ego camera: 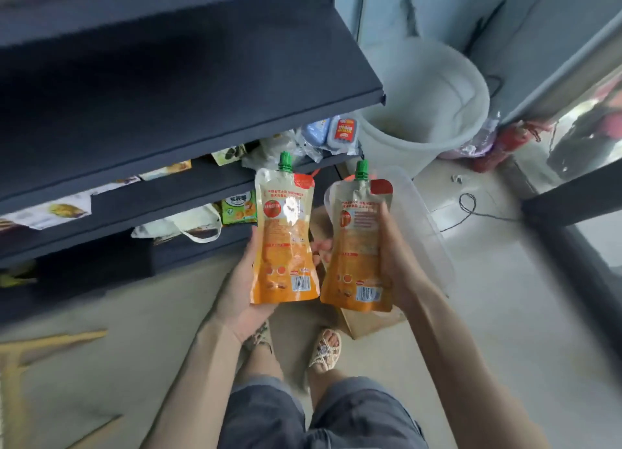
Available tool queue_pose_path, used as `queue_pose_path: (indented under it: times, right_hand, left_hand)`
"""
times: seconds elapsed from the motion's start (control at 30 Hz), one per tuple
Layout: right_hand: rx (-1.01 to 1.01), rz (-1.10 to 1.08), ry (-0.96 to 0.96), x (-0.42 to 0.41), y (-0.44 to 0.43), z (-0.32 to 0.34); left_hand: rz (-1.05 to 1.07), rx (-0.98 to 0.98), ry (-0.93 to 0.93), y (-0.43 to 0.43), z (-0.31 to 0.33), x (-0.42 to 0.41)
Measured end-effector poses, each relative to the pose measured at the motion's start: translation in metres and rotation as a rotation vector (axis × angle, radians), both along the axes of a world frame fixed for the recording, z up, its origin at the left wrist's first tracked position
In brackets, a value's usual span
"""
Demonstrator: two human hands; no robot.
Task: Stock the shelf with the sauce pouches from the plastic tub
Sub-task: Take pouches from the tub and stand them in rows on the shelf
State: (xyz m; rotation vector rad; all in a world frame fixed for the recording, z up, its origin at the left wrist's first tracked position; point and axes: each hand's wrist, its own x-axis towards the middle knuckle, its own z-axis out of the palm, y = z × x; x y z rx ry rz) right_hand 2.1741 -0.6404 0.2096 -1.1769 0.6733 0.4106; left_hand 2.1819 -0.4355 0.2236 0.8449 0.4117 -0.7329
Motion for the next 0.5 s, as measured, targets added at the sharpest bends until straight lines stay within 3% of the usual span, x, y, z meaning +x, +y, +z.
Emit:
queue_pose_path:
  times: [0.17, 0.27, 0.5]
  right_hand:
    - [0.143, 0.181, -0.150, 0.029, 0.069, 0.044]
    - [0.218, 0.277, -0.215, 0.046, 0.120, 0.064]
    - [0.086, 0.468, -0.404, 0.087, 0.239, 0.102]
  left_hand:
    - [0.177, -0.027, -0.092, 0.059, 0.031, 0.003]
    - [0.214, 0.067, -0.199, 0.107, 0.051, 0.011]
    - [0.120, 0.329, -0.491, 0.210, 0.097, 0.047]
